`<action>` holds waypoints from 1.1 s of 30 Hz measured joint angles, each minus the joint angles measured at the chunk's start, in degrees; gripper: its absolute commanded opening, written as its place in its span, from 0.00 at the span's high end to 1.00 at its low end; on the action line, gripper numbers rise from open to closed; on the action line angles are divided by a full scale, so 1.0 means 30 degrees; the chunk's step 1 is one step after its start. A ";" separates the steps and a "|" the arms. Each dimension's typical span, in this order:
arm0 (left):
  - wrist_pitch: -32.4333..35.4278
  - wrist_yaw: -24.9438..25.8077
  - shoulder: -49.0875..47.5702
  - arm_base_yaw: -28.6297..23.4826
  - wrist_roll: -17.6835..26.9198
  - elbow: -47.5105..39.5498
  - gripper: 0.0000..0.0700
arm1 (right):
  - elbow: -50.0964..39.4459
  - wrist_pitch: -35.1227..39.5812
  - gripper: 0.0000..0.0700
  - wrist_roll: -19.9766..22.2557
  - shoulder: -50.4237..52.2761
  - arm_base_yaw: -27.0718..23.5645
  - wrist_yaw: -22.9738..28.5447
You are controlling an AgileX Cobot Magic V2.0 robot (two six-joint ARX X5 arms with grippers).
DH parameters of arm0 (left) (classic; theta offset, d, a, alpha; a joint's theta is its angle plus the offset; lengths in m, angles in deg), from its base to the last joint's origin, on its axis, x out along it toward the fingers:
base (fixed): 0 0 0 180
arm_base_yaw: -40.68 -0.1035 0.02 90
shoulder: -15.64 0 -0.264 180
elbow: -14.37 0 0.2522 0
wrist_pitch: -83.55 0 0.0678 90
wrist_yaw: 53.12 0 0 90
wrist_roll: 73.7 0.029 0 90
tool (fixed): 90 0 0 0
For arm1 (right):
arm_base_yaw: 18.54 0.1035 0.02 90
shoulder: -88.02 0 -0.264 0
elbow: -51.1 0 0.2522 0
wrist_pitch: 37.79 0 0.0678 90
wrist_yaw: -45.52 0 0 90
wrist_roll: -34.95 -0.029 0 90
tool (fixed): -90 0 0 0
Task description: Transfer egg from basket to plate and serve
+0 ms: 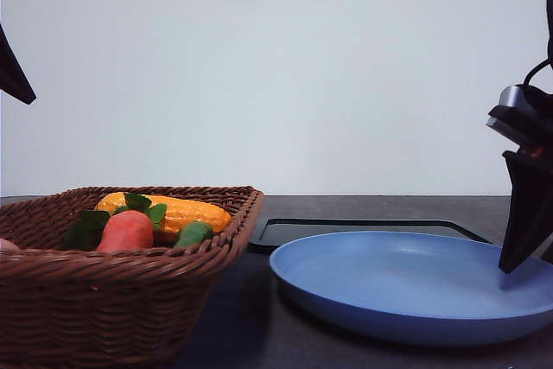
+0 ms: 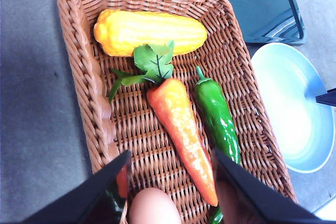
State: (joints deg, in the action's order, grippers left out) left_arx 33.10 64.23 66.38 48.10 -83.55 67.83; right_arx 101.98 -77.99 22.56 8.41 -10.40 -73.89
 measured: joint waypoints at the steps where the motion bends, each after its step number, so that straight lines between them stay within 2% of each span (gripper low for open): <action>1: -0.0007 0.0000 0.0000 0.0000 0.0000 0.0000 0.55 | 0.0000 0.0044 0.96 -0.0036 -0.0043 0.0029 0.0000; 3: -0.0056 0.0007 0.0000 0.0000 0.0000 0.0000 0.55 | 0.0000 0.0052 1.00 -0.0114 -0.0066 0.0044 0.0000; 9: -0.0138 0.1121 0.0000 0.0007 -0.0015 0.0000 0.55 | 0.0000 0.0081 1.00 -0.0401 0.0021 0.0022 0.0007; 12: -0.0138 0.1755 0.0000 0.0255 -0.0051 0.0000 0.47 | -0.0015 0.0008 1.00 -0.0481 0.0589 -0.0145 0.0007; 16: -0.0138 0.2539 0.0000 0.0976 -0.0073 0.0000 0.39 | -0.0022 -0.0368 1.00 -0.0503 0.2054 -0.0552 0.0268; 22: -0.0277 0.2746 0.0000 0.2737 -0.0946 0.0005 0.39 | -0.0022 -0.1204 1.00 -0.0525 0.4899 -0.1745 0.1014; 24: -0.0765 0.2223 0.0000 0.3547 -0.1268 0.0073 0.39 | -0.0022 -0.1507 1.00 -0.0525 0.5856 -0.2243 0.1027; 26: -0.1676 0.0786 0.0000 0.4640 -0.1649 0.0296 0.39 | -0.0022 -0.1722 1.00 -0.0525 0.6768 -0.2719 0.1027; 33: -0.4874 -0.5682 0.0204 0.8108 -0.2717 0.2076 0.39 | -0.0022 -0.2046 1.00 -0.0525 0.8341 -0.3613 0.1049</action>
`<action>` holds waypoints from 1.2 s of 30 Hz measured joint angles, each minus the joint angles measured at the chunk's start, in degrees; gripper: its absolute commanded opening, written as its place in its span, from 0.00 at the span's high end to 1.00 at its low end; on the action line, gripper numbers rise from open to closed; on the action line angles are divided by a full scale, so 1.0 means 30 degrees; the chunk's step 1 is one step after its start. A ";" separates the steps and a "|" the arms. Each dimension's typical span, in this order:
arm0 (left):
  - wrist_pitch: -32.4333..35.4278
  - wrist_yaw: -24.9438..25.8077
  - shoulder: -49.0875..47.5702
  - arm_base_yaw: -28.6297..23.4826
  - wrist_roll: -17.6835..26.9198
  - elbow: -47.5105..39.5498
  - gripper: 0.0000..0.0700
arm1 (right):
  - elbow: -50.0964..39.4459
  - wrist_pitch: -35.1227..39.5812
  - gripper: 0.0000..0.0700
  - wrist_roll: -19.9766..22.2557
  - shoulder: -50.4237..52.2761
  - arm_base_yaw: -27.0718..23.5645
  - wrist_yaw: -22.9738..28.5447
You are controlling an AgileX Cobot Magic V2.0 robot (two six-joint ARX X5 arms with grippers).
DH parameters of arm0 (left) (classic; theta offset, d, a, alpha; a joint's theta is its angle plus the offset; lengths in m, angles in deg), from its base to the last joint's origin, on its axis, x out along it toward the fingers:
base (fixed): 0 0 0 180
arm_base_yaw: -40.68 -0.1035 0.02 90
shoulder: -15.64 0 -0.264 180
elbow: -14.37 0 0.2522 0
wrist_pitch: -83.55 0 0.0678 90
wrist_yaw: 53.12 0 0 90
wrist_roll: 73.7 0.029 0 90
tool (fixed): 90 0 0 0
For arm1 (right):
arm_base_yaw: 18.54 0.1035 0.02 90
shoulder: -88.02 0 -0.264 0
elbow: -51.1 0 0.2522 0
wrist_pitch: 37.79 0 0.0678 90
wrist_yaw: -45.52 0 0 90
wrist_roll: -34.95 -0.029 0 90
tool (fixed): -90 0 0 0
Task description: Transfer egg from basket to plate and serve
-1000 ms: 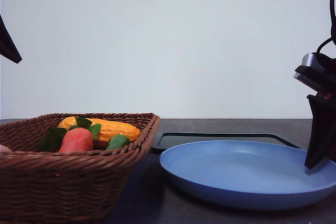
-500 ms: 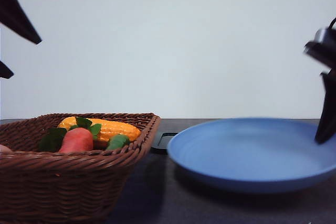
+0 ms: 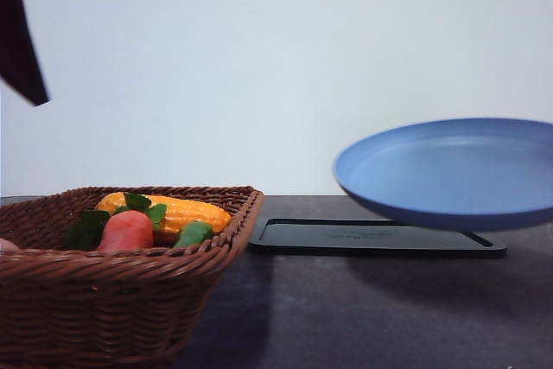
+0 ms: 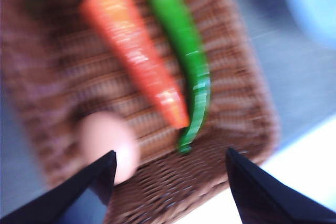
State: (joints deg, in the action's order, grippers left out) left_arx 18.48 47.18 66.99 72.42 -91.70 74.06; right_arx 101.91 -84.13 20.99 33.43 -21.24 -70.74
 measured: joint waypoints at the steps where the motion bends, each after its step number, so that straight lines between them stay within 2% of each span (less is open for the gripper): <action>1: -0.0089 -0.0514 0.0107 0.0336 -0.0234 0.0215 0.39 | 0.0000 -0.0014 1.00 0.0000 0.0047 0.0000 0.0005; 8: -0.0524 -0.1997 0.2117 0.1947 -0.1339 0.0853 0.40 | 0.0000 -0.0046 1.00 0.0000 0.0073 -0.0007 0.0000; 18: -0.0532 -0.3767 0.5987 0.2893 -0.1865 0.0853 0.40 | 0.0000 -0.0058 1.00 0.0000 0.0073 -0.0007 -0.0036; 31: 0.0160 -0.3884 0.8921 0.2919 -0.1924 0.0853 0.40 | 0.0000 -0.0058 1.00 0.0000 0.0073 -0.0007 -0.0036; 36: 0.0527 -0.3877 0.9575 0.2943 -0.1924 0.0853 0.48 | 0.0000 -0.0058 1.00 0.0000 0.0073 -0.0007 -0.0036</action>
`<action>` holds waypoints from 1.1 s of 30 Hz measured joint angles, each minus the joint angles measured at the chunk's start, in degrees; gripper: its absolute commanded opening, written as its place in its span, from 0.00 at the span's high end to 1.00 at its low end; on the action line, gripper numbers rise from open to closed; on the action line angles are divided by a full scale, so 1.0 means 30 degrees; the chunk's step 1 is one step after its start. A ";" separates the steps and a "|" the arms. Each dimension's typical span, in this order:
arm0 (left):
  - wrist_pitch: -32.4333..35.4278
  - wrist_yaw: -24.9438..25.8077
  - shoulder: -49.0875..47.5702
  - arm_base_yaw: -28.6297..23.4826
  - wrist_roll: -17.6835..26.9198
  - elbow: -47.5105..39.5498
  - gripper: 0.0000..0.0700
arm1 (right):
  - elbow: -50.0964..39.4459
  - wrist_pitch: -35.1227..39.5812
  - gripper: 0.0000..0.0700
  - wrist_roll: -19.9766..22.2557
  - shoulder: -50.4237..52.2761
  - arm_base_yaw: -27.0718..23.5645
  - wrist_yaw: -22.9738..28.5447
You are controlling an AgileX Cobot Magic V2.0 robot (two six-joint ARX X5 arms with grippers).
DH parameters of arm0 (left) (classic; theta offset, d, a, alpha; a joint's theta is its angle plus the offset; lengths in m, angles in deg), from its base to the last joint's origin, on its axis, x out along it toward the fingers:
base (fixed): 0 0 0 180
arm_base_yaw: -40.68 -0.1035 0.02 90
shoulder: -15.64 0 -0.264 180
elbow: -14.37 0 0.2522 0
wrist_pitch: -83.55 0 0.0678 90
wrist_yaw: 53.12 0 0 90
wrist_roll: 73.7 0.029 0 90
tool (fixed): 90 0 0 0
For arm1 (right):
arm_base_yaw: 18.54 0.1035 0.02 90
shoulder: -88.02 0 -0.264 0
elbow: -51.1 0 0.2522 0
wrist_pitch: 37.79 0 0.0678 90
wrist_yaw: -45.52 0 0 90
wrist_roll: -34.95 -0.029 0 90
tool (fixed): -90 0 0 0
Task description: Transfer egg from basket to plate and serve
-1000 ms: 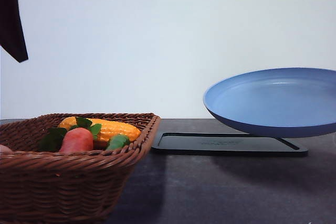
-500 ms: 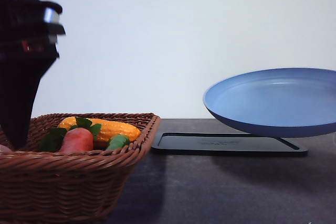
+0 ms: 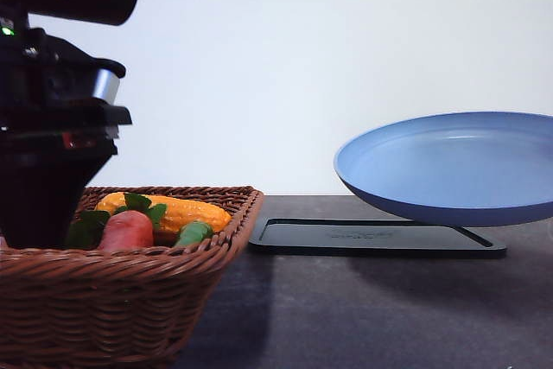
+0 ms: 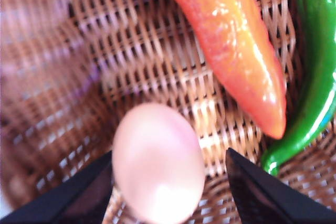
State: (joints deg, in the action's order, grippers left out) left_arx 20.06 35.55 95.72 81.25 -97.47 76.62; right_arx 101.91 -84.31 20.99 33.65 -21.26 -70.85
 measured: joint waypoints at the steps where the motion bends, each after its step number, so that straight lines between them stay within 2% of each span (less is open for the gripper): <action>1: 0.0034 0.0000 0.0134 0.0001 0.0004 0.0000 0.49 | 0.0000 0.0000 1.00 0.0000 0.0000 0.0000 0.0000; 4: 0.0088 0.0000 0.0442 0.0001 0.0007 0.0012 0.52 | 0.0000 0.0000 1.00 0.0000 0.0000 0.0000 0.0000; 13: 0.0026 -0.0012 0.0508 0.0001 0.0086 0.0015 0.75 | 0.0000 0.0000 1.00 0.0000 0.0000 0.0000 -0.0009; 18: 0.0479 -0.0061 0.0501 0.0001 0.0516 0.0048 0.76 | 0.0000 0.0000 1.00 0.0000 0.0000 0.0000 -0.0141; 23: -0.0284 -0.1031 0.0143 0.0001 0.1193 0.1106 0.76 | 0.0000 0.0000 1.00 0.0000 0.0000 0.0005 -0.0561; 29: -0.0566 -0.1068 -0.0809 0.0023 0.1881 0.4494 0.76 | 0.0000 -0.0006 1.00 -0.0296 0.0000 0.0655 -0.0926; 33: -0.0305 -0.0357 -0.0862 0.0463 0.2170 0.7221 0.76 | 0.0000 -0.0007 1.00 -0.0805 -0.0027 0.1654 -0.1893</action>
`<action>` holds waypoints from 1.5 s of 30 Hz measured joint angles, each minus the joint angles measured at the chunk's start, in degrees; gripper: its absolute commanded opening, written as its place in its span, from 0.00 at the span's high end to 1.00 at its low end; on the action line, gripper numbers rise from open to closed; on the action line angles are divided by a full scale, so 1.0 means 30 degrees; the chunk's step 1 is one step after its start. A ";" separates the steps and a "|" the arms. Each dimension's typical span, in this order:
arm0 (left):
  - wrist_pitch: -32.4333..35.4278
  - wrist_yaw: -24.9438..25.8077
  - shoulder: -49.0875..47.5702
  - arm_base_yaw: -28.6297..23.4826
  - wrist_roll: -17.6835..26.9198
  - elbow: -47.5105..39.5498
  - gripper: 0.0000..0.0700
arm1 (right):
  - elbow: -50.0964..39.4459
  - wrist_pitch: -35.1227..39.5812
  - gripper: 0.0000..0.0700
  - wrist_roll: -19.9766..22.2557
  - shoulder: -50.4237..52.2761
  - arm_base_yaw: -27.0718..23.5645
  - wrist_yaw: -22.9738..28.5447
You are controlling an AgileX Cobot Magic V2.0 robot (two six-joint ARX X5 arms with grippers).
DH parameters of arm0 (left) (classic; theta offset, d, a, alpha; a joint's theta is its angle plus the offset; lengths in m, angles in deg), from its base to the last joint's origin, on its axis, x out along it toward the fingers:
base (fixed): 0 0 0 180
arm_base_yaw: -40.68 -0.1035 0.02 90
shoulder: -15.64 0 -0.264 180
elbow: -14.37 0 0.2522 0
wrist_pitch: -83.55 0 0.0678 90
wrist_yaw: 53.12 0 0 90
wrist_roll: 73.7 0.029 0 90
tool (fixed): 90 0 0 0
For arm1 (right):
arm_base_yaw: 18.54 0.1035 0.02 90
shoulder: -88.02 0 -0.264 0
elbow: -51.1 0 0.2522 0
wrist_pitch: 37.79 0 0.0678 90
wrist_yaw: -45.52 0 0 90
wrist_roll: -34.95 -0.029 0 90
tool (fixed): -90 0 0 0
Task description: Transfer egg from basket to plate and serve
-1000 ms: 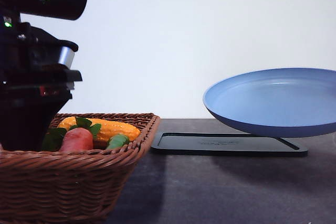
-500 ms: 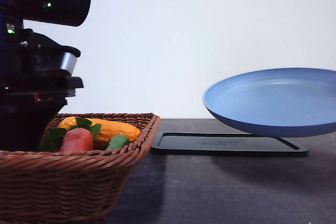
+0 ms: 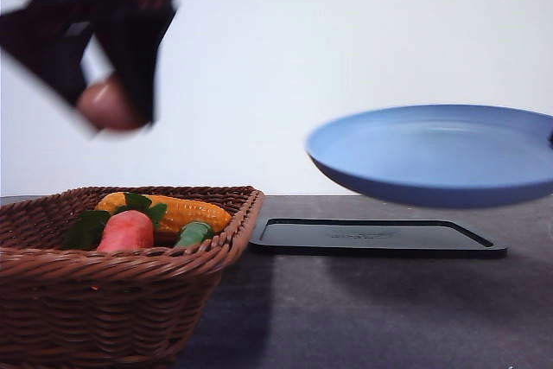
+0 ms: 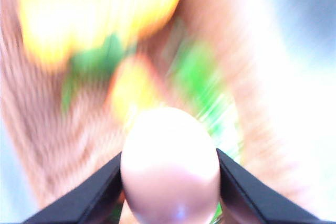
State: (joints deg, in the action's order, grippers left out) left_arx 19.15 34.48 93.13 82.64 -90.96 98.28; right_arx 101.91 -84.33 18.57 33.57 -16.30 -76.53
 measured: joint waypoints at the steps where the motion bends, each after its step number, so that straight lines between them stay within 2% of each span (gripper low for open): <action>1: 0.0265 0.0329 0.0000 0.0233 0.0103 0.0460 0.76 | 0.0000 0.0008 1.00 -0.0089 -0.0043 0.0272 -0.0093; 5: 0.1743 0.1320 -0.0070 0.1490 0.0777 0.1460 0.76 | 0.0000 0.0005 1.00 -0.0339 -0.0441 0.1537 -0.0193; 15: 0.3489 0.1420 0.1265 0.4575 0.2396 0.1471 0.76 | 0.0000 -0.0002 1.00 -0.0797 -0.0657 0.3657 -0.0356; 22: 0.3731 0.1406 0.3355 0.5274 0.2764 0.1471 0.76 | 0.0000 -0.0130 1.00 -0.1140 -0.0657 0.3883 -0.1335; 34: 0.3683 0.1406 0.5301 0.5658 0.3263 0.1468 0.75 | 0.0000 -0.1051 1.00 -0.1147 -0.0661 0.3883 -0.1309; 36: 0.3683 0.1406 0.5332 0.5665 0.3355 0.1465 0.70 | 0.0000 -0.1144 1.00 -0.1147 -0.0663 0.3883 -0.1300; 41: 0.3690 0.1407 0.5333 0.5717 0.3411 0.1471 0.38 | 0.0000 -0.1370 1.00 -0.1140 -0.0657 0.3882 -0.1305; 43: 0.3672 0.1414 0.5333 0.5723 0.3411 0.1467 0.33 | 0.0000 -0.1455 1.00 -0.1140 -0.0657 0.3880 -0.1298; 45: 0.3606 0.1414 0.5321 0.5717 0.3411 0.1470 0.32 | 0.0000 -0.1594 1.00 -0.1140 -0.0657 0.3883 -0.1305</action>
State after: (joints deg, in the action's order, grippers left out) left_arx 29.97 38.72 109.09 99.79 -80.73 102.69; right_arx 101.91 -89.11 15.15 31.60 -4.65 -80.44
